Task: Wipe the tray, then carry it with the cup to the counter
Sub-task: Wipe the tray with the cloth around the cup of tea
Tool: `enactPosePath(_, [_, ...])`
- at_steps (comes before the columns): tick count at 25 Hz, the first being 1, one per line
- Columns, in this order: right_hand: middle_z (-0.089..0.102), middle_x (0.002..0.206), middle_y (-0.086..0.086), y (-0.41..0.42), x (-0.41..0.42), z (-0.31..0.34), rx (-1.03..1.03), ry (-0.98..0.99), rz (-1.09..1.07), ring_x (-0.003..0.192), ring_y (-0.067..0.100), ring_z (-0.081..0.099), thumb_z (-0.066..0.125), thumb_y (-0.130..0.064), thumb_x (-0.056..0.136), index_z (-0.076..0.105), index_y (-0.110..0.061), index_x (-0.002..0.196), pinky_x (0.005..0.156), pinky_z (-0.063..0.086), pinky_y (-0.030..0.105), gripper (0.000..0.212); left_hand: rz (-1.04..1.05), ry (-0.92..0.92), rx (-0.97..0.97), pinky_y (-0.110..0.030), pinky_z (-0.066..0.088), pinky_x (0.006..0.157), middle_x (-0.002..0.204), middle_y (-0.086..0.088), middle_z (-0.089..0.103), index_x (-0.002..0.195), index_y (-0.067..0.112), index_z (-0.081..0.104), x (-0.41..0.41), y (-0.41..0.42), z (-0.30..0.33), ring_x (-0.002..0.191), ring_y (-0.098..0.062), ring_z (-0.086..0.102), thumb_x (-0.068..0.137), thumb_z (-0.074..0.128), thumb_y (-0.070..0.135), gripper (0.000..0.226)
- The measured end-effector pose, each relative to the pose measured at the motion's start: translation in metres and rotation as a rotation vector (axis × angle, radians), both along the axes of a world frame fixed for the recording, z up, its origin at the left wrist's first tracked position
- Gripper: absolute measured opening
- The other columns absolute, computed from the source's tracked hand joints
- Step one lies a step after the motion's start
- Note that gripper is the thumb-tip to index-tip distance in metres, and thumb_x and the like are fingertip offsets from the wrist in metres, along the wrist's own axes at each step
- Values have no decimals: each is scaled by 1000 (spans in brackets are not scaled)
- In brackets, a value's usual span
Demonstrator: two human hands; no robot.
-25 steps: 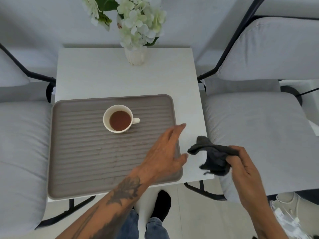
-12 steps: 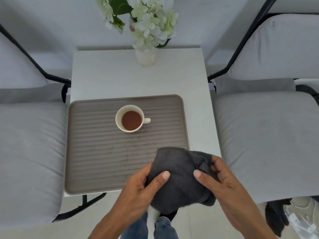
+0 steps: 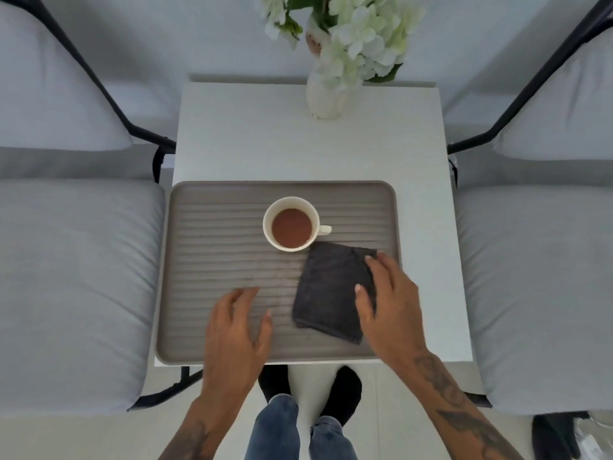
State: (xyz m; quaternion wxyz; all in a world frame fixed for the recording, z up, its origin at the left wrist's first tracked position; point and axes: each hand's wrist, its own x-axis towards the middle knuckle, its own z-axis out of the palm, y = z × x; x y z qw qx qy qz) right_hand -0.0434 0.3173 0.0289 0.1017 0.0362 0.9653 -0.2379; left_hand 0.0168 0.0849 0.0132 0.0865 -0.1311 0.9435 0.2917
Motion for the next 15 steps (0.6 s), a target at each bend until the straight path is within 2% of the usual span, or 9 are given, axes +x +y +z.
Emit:
enactPosePath(3, [24,161,13,-18,15,-35,214,26,295,149,32,18,44,-40,98,35,-14,149,121,19,51,57,27,-69,-258,-50,33,110,153,-14,31,145,18,36,23,-49,-25,142,-35,30,82,47,64,79])
enactPosePath(5, [19,162,15,-31,14,-52,273,28,365,150,34,13,36,-44,99,30,-11,151,120,16,55,61,-10,-138,-292,-47,19,118,163,-15,12,155,16,19,32,-69,-37,151,-31,9,77,44,76,101])
enactPosePath(7, [17,162,16,-41,15,-64,280,18,357,150,34,13,32,-43,99,26,-7,151,120,17,56,64,-83,-157,-292,-44,7,122,165,-14,-4,157,15,5,38,-74,-46,152,-29,-3,76,41,80,110])
enactPosePath(9, [16,162,17,-45,20,-72,272,30,326,150,34,12,31,-40,100,23,-5,152,120,16,56,63,-115,-143,-293,-45,2,123,164,-17,-8,156,10,2,39,-73,-50,152,-33,-4,79,37,81,110])
enactPosePath(15, [17,162,15,-80,25,-76,227,70,385,151,34,12,33,-34,98,25,-5,151,119,17,59,61,-103,-125,-296,-50,9,122,163,-22,-2,155,4,8,39,-71,-55,151,-37,2,81,36,80,110])
